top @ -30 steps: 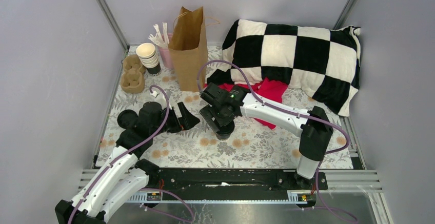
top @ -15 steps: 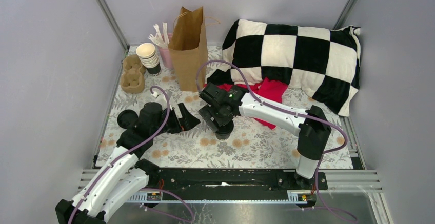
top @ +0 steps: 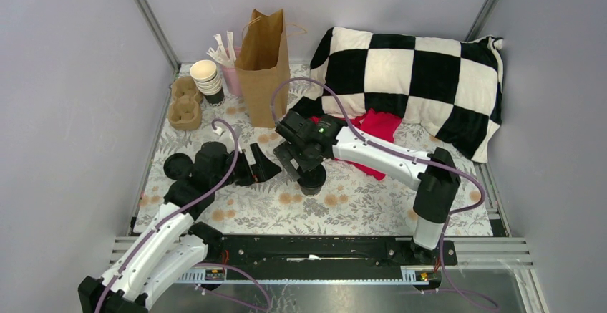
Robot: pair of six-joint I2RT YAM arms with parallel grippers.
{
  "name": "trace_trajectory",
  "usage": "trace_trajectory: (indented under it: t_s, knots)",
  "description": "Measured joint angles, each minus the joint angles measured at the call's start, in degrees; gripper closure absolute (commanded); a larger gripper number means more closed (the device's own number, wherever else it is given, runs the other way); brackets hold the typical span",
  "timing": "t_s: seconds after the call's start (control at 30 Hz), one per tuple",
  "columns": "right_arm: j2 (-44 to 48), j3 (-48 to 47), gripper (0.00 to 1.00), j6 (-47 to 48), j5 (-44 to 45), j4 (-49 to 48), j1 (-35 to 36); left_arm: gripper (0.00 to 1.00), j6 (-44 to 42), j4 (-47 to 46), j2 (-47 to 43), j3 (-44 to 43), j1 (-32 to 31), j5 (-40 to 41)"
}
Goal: Pack the takeout coffee
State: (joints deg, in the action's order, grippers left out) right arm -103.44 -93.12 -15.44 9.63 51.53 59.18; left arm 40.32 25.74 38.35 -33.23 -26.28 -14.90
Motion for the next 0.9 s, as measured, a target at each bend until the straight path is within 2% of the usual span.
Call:
trace_trajectory:
  t_s: [0.13, 0.23, 0.37, 0.43, 0.53, 0.63, 0.77, 0.9]
  knots:
    - [2.9, -1.0, 0.03, -1.1, 0.5, 0.6, 0.1, 0.01, 0.1, -3.0, 3.5, 0.1, 0.1, -4.6]
    - [10.7, 4.3, 0.05, -1.5, -2.2, -2.5, -2.1, 0.01, 0.5, -8.3, 9.1, 0.3, 0.1, -10.8]
    - [26.4, 19.8, 0.05, -2.4, -14.4, -10.5, -15.0, 0.02, 1.7, -15.1, 17.5, 0.4, 0.1, -17.6]
    - [30.4, 26.1, 0.06, -3.2, -21.1, -14.4, -21.3, 0.05, 1.7, -17.7, 21.1, 0.4, 0.1, -19.8]
    - [30.9, 34.8, 0.07, -5.3, -32.3, -22.5, -26.5, 0.07, 1.6, -19.9, 25.4, 0.4, 0.1, -21.6]
    - [28.4, 40.3, 0.1, -7.3, -40.6, -28.6, -28.3, 0.12, 1.5, -21.3, 28.4, 0.4, 0.1, -22.6]
    - [24.5, 42.2, 0.13, -9.4, -48.5, -35.3, -29.1, 0.16, 1.7, -23.8, 31.3, 0.3, 0.1, -23.3]
    - [22.4, 42.2, 0.16, -10.4, -52.5, -40.8, -29.2, 0.21, 2.2, -26.3, 32.0, 0.3, 0.1, -23.4]
